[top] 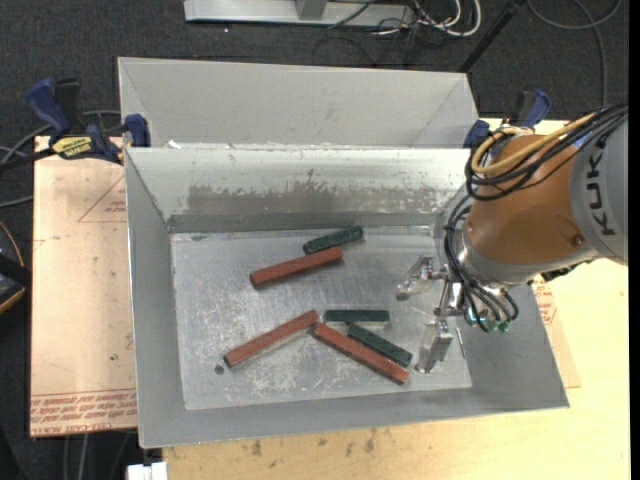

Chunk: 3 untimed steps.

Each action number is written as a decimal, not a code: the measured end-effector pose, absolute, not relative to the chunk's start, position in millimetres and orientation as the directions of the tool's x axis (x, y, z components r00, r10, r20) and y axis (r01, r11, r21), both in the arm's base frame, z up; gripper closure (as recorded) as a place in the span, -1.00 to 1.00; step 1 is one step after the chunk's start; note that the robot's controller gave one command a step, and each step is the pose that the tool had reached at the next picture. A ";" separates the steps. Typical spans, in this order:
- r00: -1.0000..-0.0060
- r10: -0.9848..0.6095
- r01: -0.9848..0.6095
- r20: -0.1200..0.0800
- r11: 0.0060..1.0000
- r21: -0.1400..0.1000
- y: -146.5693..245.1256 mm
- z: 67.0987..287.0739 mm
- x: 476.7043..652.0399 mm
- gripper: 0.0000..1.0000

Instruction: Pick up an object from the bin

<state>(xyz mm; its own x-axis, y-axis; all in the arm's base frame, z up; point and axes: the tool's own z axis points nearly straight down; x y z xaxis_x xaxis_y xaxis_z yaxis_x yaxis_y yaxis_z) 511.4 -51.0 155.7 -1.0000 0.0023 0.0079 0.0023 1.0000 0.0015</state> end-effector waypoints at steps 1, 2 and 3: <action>-1.000 0.001 0.001 0.000 1.000 0.001 -50.9 159.8 513.3 -1.00; -0.999 -0.033 -0.033 -0.012 0.999 0.000 -47.6 73.5 491.8 1.00; -0.999 -0.034 -0.034 -0.012 0.999 0.000 -47.5 73.5 491.9 1.00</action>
Offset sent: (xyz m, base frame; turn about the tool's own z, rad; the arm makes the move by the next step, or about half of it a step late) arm -0.0236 0.0028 -0.0857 -0.0359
